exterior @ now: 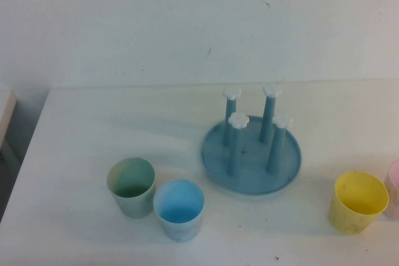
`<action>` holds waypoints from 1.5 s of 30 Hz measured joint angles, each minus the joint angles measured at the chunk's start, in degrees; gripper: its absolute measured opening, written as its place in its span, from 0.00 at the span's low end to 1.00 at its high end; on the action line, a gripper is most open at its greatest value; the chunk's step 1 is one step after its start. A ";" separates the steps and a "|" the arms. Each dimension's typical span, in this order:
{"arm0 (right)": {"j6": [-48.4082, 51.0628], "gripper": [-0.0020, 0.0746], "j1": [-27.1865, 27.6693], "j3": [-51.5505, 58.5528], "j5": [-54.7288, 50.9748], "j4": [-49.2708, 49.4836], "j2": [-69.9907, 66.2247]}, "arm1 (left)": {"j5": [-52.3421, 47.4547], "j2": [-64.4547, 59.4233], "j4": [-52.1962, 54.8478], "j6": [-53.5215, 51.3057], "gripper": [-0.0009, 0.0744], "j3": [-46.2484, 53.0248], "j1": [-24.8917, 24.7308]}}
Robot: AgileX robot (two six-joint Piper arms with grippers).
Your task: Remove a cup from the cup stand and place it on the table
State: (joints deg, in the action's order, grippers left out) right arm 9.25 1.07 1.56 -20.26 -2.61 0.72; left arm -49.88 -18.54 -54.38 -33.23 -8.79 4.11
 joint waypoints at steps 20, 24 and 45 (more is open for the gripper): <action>0.00 0.17 0.00 0.00 -0.04 0.00 0.00 | 0.10 0.00 1.93 -0.04 0.01 0.00 0.00; 0.00 0.17 0.00 0.00 -0.04 0.00 0.00 | 0.23 0.00 4.26 -0.14 0.01 0.00 0.00; 0.00 0.17 0.00 0.00 -0.04 0.00 0.00 | 23.75 11.58 39.54 33.23 0.01 0.83 -0.12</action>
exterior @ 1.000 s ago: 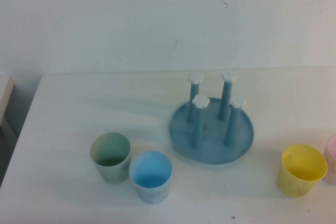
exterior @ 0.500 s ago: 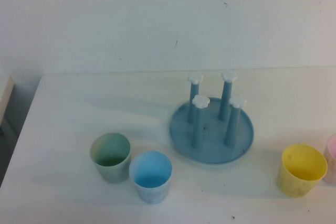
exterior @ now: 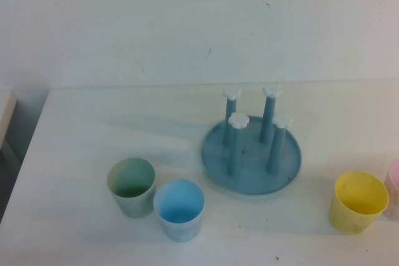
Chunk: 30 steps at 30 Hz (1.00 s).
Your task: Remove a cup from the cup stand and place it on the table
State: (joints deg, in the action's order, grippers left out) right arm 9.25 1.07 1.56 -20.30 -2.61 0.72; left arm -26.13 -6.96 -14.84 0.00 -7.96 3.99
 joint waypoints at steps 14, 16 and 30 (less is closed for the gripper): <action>0.00 0.17 0.00 0.00 0.00 0.00 0.00 | 7.68 7.46 13.02 0.00 0.01 9.29 -0.08; 0.00 0.17 0.00 0.00 0.00 0.00 0.00 | 7.47 7.46 11.86 -2.17 0.01 9.29 -0.08; 0.00 0.17 0.00 0.00 0.00 0.00 0.00 | 7.10 7.46 9.19 3.22 0.01 9.29 -0.25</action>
